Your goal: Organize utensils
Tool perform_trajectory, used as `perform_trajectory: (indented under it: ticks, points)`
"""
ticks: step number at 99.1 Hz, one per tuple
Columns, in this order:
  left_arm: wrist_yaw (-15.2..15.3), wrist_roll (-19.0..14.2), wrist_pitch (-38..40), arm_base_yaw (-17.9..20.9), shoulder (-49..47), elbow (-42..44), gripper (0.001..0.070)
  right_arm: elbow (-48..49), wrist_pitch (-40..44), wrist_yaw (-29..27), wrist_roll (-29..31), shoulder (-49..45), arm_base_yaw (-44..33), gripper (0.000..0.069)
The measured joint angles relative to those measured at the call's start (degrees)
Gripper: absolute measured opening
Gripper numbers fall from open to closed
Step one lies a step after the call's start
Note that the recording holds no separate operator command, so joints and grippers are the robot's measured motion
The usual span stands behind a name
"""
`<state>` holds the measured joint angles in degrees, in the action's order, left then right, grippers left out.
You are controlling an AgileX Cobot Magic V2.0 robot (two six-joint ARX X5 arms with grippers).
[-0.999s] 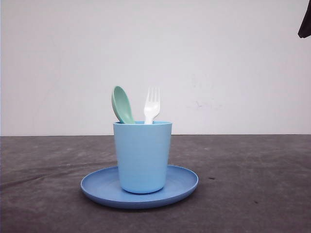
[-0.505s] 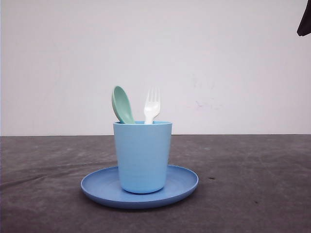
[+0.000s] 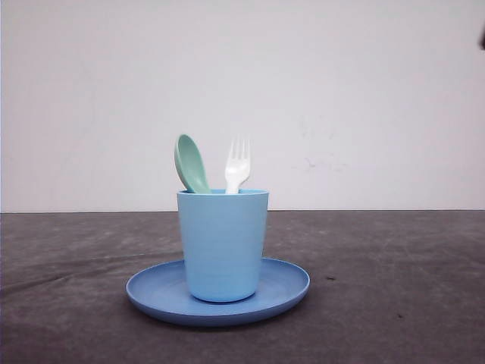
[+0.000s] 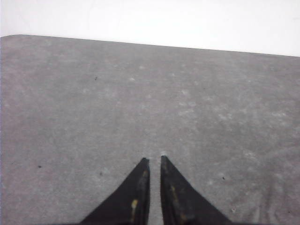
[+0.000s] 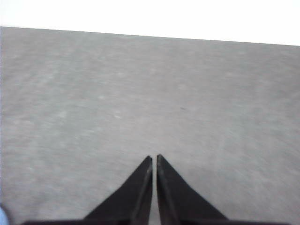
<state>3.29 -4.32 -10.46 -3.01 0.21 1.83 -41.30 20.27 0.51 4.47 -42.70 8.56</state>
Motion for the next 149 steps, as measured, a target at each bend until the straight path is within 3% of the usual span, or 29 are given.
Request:
perform_trajectory:
  ticks: [13, 28, 66, 76, 149]
  points:
    - [0.0, 0.0, 0.0, 0.0, 0.0, 0.0, 0.0014, 10.8, -6.3, 3.6, -0.2, 9.6, -2.9, 0.0014]
    - [0.0, 0.0, 0.0, 0.0, 0.0, 0.0, 0.0014, 23.5, -13.5, 4.0, -0.2, 21.0, -4.7, 0.0014]
    - [0.0, 0.0, 0.0, 0.0, 0.0, 0.0, 0.0014, 40.1, -13.4, 4.0, -0.1, 42.0, -6.4, 0.0014]
    - [0.0, 0.0, 0.0, 0.0, 0.0, 0.0, 0.0014, 40.4, -10.5, 4.0, 0.1, 42.4, -6.7, 0.0014]
    - [0.0, 0.0, 0.0, 0.0, 0.0, 0.0, 0.0014, 40.4, -10.7, 3.9, 0.0, 42.4, -7.3, 0.0014]
